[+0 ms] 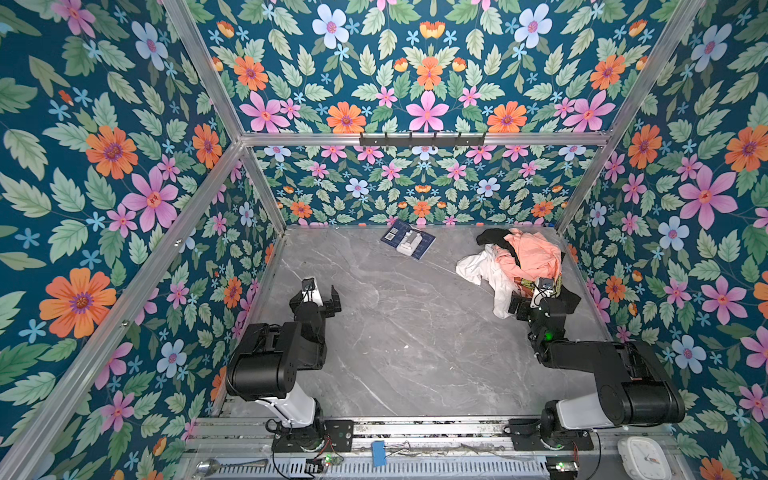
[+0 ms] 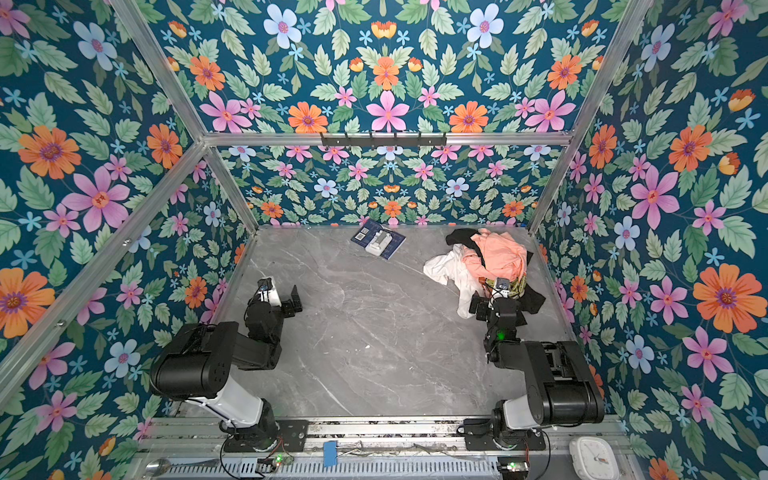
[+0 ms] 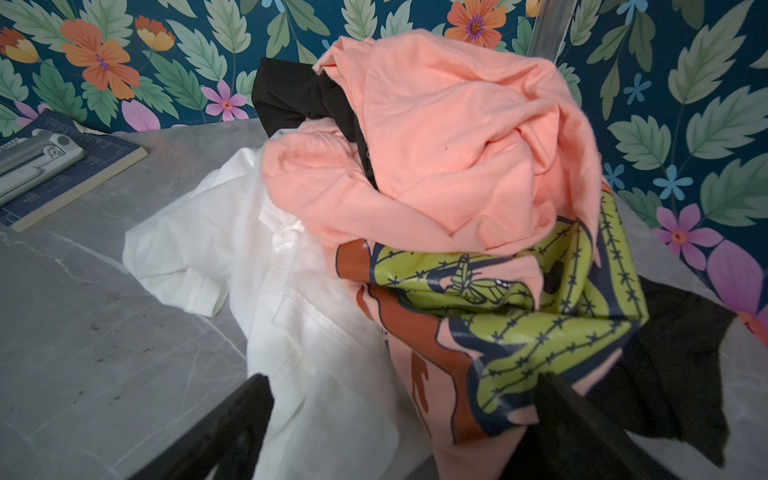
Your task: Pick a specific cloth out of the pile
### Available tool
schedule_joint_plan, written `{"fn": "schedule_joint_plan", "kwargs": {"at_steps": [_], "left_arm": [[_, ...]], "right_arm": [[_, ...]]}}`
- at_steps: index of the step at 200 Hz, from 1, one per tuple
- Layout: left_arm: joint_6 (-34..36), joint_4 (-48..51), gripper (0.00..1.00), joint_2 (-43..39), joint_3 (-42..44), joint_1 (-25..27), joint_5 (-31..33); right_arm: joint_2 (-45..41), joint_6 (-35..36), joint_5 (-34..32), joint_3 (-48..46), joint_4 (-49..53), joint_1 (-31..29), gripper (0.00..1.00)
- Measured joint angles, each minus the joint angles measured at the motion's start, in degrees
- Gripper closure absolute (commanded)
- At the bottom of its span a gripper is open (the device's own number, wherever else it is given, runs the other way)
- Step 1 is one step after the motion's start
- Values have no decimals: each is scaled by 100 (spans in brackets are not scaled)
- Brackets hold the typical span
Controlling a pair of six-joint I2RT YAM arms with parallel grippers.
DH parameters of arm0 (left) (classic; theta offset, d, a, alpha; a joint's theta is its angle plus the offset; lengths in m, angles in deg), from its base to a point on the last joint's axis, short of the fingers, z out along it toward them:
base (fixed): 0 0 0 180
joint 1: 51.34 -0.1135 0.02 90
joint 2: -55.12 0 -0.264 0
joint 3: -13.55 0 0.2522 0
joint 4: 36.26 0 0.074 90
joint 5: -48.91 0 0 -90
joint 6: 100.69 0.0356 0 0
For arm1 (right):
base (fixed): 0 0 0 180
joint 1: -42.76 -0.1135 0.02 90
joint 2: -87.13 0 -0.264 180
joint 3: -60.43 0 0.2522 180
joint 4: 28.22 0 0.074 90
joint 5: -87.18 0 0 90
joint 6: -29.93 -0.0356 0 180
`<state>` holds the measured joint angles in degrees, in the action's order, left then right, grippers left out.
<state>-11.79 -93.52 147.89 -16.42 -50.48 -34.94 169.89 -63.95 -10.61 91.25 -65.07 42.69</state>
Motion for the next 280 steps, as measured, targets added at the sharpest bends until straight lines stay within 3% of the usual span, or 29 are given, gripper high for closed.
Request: {"fn": "schedule_joint_plan", "kwargs": {"at_steps": [197, 232, 280], "left_arm": [[15, -2, 0, 0, 0, 37, 9], [149, -142, 0, -37, 195, 232, 136], [164, -63, 0, -586, 229, 284, 455]], "right_arm": [[0, -4, 11, 13, 11, 15, 1], [-4, -2, 9, 13, 11, 15, 1], [-822, -24, -35, 509, 944, 13, 1]]}}
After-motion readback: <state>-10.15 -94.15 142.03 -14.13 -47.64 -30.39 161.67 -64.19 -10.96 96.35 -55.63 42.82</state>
